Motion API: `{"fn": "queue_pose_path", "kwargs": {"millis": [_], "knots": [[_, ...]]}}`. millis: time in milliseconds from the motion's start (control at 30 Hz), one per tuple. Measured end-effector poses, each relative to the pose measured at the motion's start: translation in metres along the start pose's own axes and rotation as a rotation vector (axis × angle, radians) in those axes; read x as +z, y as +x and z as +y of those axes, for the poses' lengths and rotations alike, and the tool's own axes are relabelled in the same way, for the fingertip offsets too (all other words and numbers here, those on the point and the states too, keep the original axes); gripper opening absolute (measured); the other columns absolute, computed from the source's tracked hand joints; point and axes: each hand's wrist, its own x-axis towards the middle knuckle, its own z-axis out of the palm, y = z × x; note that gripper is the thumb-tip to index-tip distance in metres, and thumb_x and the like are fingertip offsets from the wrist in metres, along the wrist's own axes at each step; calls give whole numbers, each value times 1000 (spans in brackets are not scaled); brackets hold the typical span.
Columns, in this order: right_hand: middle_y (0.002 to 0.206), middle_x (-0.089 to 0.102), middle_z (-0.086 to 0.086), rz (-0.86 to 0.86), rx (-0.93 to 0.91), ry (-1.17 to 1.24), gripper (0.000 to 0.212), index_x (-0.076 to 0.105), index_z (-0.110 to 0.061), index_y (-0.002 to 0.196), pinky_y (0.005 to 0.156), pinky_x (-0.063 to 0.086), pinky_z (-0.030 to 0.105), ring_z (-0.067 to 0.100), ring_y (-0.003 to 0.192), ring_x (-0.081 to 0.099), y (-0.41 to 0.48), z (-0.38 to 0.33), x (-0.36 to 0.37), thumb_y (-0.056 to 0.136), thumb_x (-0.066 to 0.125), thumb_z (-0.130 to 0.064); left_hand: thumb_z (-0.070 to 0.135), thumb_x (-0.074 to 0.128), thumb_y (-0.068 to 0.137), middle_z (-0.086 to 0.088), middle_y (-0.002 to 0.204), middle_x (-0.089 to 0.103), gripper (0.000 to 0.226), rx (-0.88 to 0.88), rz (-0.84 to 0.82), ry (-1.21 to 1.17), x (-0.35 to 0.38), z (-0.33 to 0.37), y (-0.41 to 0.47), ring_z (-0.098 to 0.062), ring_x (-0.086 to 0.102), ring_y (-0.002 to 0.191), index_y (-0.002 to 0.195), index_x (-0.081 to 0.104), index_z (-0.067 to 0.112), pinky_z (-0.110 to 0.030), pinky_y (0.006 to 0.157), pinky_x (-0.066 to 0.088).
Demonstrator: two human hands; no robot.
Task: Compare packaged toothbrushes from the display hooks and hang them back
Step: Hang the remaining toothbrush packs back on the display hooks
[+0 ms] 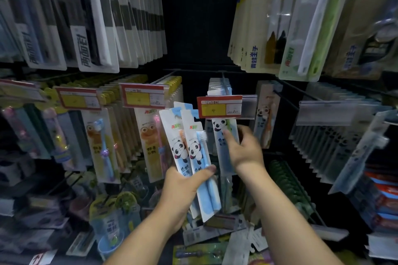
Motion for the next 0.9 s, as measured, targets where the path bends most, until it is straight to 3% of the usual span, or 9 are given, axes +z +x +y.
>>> {"fn": "queue_pose_path", "kwargs": {"millis": [67, 100, 200, 267, 333, 467, 600, 733, 900], "knots": [[146, 46, 1, 7, 8, -171, 50, 49, -30, 140, 106, 48, 45, 25, 134, 50, -10, -1, -5, 97, 59, -54, 11, 87, 78, -9, 98, 81, 32, 8, 0, -10, 1, 1, 0, -29, 78, 94, 107, 75, 9, -48, 90, 61], [144, 48, -1, -7, -19, -136, 47, 52, -30, 137, 103, 50, 42, 21, 130, 53, -16, -3, -9, 97, 61, -51, 9, 87, 79, -7, 98, 81, 30, 15, -1, -15, 2, 3, -1, -26, 78, 93, 107, 75, 10, -43, 87, 62], [109, 71, -4, -264, -90, 198, 15, 69, -31, 113, 77, 56, 26, 8, 91, 67, -33, -10, -21, 97, 68, -32, 5, 85, 79, -5, 100, 81, 31, 36, -26, -27, 5, 4, -3, -22, 78, 93, 107, 75, 12, -35, 81, 61], [95, 75, -2, -421, -132, 203, 13, 73, -29, 105, 64, 50, 15, 4, 77, 67, -41, -11, -26, 94, 73, -23, 1, 84, 79, -4, 102, 81, 34, 55, -25, -25, 6, 4, -3, -21, 78, 95, 109, 75, 14, -37, 82, 61], [94, 78, 4, -451, -138, 177, 16, 76, -20, 105, 59, 46, 11, 1, 73, 67, -44, -7, -26, 90, 76, -15, -4, 82, 80, 1, 102, 81, 37, 77, -10, 4, 8, 2, -3, -18, 78, 96, 109, 74, 18, -37, 84, 61], [95, 78, 5, -336, -102, 261, 14, 74, -15, 101, 65, 54, 17, 8, 79, 71, -43, 0, -28, 92, 72, -5, 1, 88, 75, 1, 94, 82, 31, 50, -7, 26, 13, 1, -3, -18, 78, 90, 98, 76, 18, -37, 82, 61], [93, 75, -11, -165, -125, 205, 19, 66, -33, 98, 63, 54, 18, 1, 76, 70, -34, 1, -31, 100, 65, -14, 1, 80, 85, -3, 80, 80, 18, 10, 55, 55, 13, -6, -2, -25, 76, 81, 74, 80, 16, -40, 76, 62], [101, 75, -8, -189, -131, 242, 19, 66, -35, 108, 75, 61, 32, 9, 84, 73, -29, 1, -22, 101, 64, -17, 0, 67, 95, -6, 89, 80, 15, -23, 57, 59, 8, -7, -4, -30, 75, 81, 91, 79, 7, -42, 71, 63], [99, 73, -10, -18, -115, 306, 15, 64, -29, 115, 64, 51, 13, 4, 80, 70, -19, 1, -12, 102, 63, -22, 0, 73, 91, -11, 90, 80, 9, 4, 51, 11, 5, -2, -8, -31, 78, 81, 97, 75, 6, -46, 78, 64]]}}
